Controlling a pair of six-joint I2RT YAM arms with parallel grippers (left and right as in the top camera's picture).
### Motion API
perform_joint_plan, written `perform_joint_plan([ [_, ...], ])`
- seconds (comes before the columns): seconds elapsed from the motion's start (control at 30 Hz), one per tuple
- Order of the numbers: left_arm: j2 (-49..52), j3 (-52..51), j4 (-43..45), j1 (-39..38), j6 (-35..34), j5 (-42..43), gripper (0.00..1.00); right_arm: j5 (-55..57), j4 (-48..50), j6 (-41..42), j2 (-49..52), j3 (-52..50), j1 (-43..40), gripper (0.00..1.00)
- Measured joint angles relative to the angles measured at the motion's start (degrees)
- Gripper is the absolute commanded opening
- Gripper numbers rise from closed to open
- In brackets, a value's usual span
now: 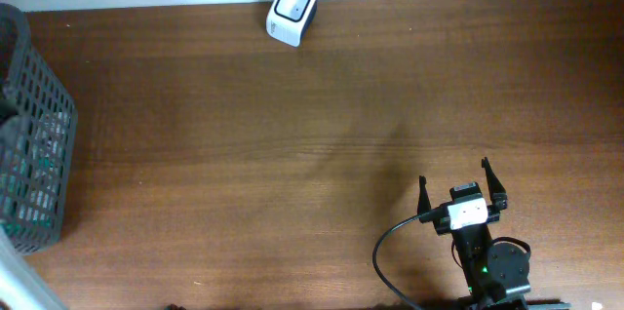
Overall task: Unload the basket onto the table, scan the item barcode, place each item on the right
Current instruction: 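Move the left gripper into the grey basket toward a light-green packet, then grasp the light-green packet with the left gripper and lift it out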
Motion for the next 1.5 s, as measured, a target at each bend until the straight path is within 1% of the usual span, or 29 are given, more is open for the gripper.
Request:
perform_joint_plan([
  [0.07, 1.6, 0.0, 2.5, 1.7, 0.3, 0.0, 0.91, 0.0, 0.0, 0.0, 0.0, 0.0, 0.0, 0.99],
  [0.13, 2.6, 0.5, 2.6, 2.4, 1.2, 0.1, 0.91, 0.0, 0.0, 0.0, 0.0, 0.0, 0.0, 0.99],
  [0.27, 7.8, 5.6, 2.1, 4.5, 2.9, 0.0, 0.91, 0.0, 0.0, 0.0, 0.0, 0.0, 0.0, 0.99],
  [0.33, 11.5, 6.4, 0.4, 6.1, 3.4, -0.2, 0.91, 0.0, 0.0, 0.0, 0.0, 0.0, 0.0, 0.99],
  [0.47, 19.5, 6.4, -3.5, 8.3, 3.9, -3.0, 0.84, 0.0, 0.0, 0.0, 0.0, 0.0, 0.0, 0.99],
  [0.7, 29.0, 6.4, -6.4, 9.2, 4.4, -7.1, 0.84, 0.0, 0.0, 0.0, 0.0, 0.0, 0.0, 0.99],
  [0.8, 31.4, 6.4, -6.4, 9.2, 6.6, -8.2, 0.84, 0.0, 0.0, 0.0, 0.0, 0.0, 0.0, 0.99],
  [0.83, 32.0, 6.4, -6.4, 9.2, 7.3, -8.4, 0.77, 0.0, 0.0, 0.0, 0.0, 0.0, 0.0, 0.99],
  [0.87, 32.7, 6.4, -6.4, 9.2, 8.2, -8.7, 0.75, 0.0, 0.0, 0.0, 0.0, 0.0, 0.0, 0.99],
  [1.07, 37.1, 6.4, -6.3, 9.2, 13.4, -10.8, 0.72, 0.0, 0.0, 0.0, 0.0, 0.0, 0.0, 0.99],
  [1.17, 37.7, 4.2, -4.1, 9.2, 14.4, -11.9, 0.70, 0.0, 0.0, 0.0, 0.0, 0.0, 0.0, 0.99],
  [1.33, 37.9, -1.2, 0.4, 9.2, 14.6, -14.1, 0.70, 0.0, 0.0, 0.0, 0.0, 0.0, 0.0, 0.99],
  [1.5, 37.9, -3.6, 4.5, 9.2, 14.9, -15.1, 0.63, 0.0, 0.0, 0.0, 0.0, 0.0, 0.0, 0.99],
])
